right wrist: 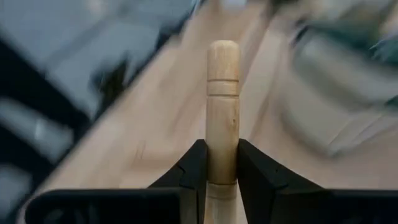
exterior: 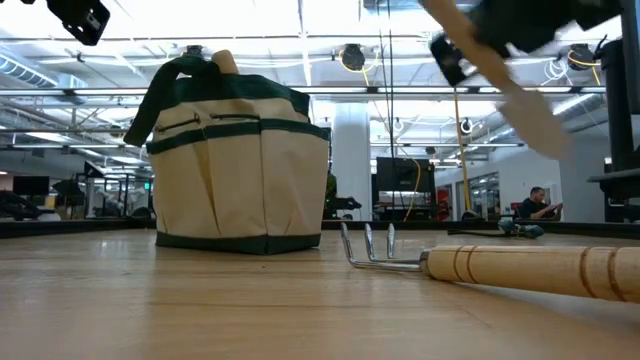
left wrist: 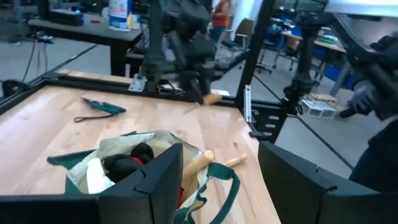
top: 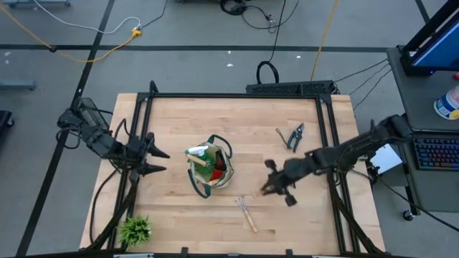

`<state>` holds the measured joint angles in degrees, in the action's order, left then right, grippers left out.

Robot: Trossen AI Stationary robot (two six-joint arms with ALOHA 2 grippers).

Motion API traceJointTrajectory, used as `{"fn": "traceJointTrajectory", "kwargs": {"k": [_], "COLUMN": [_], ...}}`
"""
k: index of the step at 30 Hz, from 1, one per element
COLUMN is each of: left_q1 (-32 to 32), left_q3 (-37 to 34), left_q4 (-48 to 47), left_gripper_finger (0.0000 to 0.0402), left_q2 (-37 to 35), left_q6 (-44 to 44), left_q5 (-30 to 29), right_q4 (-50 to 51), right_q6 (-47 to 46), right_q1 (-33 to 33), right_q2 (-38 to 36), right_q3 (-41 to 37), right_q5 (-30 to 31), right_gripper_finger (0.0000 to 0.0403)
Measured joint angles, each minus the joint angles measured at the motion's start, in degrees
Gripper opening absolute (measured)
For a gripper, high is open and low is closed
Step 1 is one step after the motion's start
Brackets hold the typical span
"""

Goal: Pick & Place Garden tools in Gardening bag
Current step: Put the trowel into the gardening bag

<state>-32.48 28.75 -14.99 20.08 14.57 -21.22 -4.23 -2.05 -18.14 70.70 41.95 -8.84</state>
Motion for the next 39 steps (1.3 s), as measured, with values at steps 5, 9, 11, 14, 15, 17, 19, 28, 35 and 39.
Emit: {"fn": "traceJointTrajectory", "kwargs": {"k": [5, 9, 11, 14, 15, 17, 19, 28, 35, 39], "left_q1": [0.3, 1.1, 1.7, 2.5, 2.7, 3.0, 3.2, 3.3, 3.3, 3.3], "left_q3": [0.0, 0.0, 0.0, 0.0, 0.0, 0.0, 0.0, 0.0, 0.0, 0.0], "left_q4": [-0.4, -1.7, -3.1, -3.7, -3.7, -4.1, -4.4, -4.0, -2.0, -2.0], "left_gripper_finger": [0.0216, 0.0216, 0.0216, 0.0216, 0.0216, 0.0216, 0.0216, 0.0216, 0.0216, 0.0216], "left_q2": [-1.1, -2.8, -3.6, -4.7, -4.9, -5.3, -5.3, -5.1, -4.2, -3.1], "left_q6": [-3.4, -5.3, -5.4, -5.5, -5.7, -6.1, -6.2, -5.7, -6.7, -6.6], "left_q5": [2.0, 3.4, 3.2, 3.2, 3.2, 3.4, 3.7, 3.0, 1.5, 1.6], "right_q4": [-15.1, -25.8, -30.0, -35.6, -37.3, -40.6, -43.7, -60.1, -69.3, -71.9], "right_q6": [-5.7, -9.5, -10.8, -12.3, -12.6, -12.7, -12.7, -14.4, -15.0, -14.1], "right_q1": [5.0, 8.5, 9.9, 11.3, 11.5, 11.9, 12.2, 13.4, 13.7, 13.7], "right_q2": [-0.7, -0.7, -0.7, -0.7, -0.7, -0.4, 0.2, 3.5, 8.3, 12.9], "right_q3": [0.0, 0.0, 0.0, 0.0, 0.0, 0.0, 0.0, 0.1, 0.9, 4.6], "right_q5": [0.0, 0.5, 2.2, 4.0, 4.6, 6.1, 7.4, 8.7, 8.7, 8.8], "right_gripper_finger": [0.0055, 0.0055, 0.0055, 0.0055, 0.0055, 0.0055, 0.0055, 0.0055, 0.0055, 0.0055]}}
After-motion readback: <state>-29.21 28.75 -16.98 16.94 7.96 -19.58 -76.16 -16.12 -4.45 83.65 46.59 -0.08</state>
